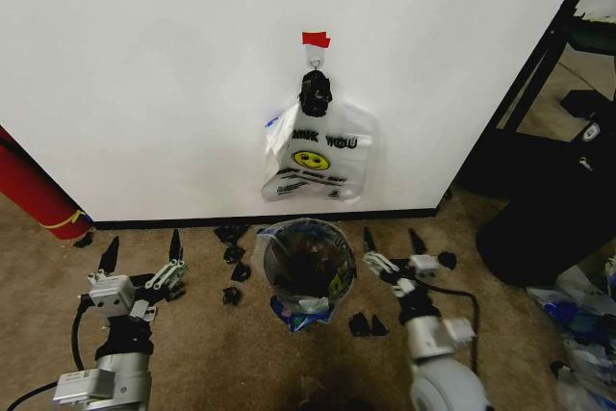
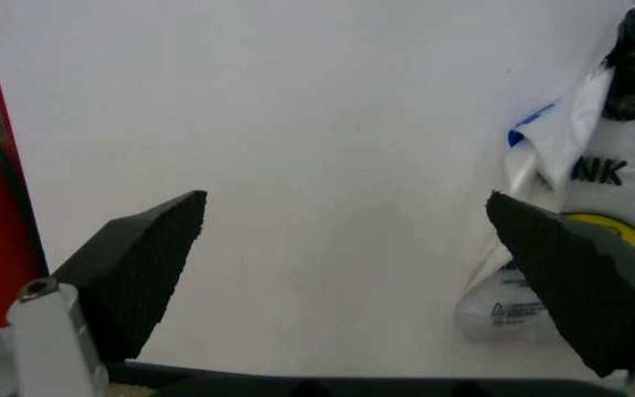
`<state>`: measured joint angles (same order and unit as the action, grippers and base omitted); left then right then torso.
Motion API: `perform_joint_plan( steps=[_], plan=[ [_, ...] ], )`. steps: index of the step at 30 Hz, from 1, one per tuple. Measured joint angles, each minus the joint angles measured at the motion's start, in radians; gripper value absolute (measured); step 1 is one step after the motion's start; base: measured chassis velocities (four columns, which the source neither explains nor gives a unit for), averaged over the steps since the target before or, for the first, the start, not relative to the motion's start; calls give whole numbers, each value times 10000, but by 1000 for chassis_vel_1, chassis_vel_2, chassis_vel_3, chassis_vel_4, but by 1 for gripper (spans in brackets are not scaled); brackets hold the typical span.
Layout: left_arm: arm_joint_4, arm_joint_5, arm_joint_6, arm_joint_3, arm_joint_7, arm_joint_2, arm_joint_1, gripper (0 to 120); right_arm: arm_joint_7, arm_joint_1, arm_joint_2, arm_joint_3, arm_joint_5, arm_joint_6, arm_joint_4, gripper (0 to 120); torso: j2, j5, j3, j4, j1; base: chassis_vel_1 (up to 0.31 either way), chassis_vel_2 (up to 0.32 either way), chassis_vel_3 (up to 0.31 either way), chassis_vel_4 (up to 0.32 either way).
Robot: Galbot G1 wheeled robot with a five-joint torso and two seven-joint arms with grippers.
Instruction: Pick up the garbage bag from the wall and place it over the trash bin.
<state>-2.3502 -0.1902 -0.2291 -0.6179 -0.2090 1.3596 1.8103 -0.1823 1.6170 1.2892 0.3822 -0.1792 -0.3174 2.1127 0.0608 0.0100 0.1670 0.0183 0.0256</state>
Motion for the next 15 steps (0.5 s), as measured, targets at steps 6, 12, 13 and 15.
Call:
perform_joint_plan(
  steps=[6, 12, 13, 15],
  plan=[
    [-11, 239, -221, 134, -14, 123, 40, 100, 197, 1177, 127, 631, 222, -366, 922, 100, 1, 1, 0, -1, 0, 0, 0, 0, 0],
    [-44, 627, -492, 258, -23, 227, 86, 100, 319, 1584, 195, 717, 558, -546, 1278, 100, 0, 0, 0, -3, 0, 0, 0, 0, 0],
    [-42, 714, -545, 288, -23, 235, 91, 100, 325, 1615, 214, 734, 651, -612, 1316, 100, 0, 0, 0, -3, 0, 0, 0, 0, 0],
    [-26, 885, -686, 389, -22, 262, 101, 100, 326, 1674, 270, 756, 771, -658, 1444, 100, 0, 0, 0, -3, 0, 0, 0, 0, 0]
  ],
)
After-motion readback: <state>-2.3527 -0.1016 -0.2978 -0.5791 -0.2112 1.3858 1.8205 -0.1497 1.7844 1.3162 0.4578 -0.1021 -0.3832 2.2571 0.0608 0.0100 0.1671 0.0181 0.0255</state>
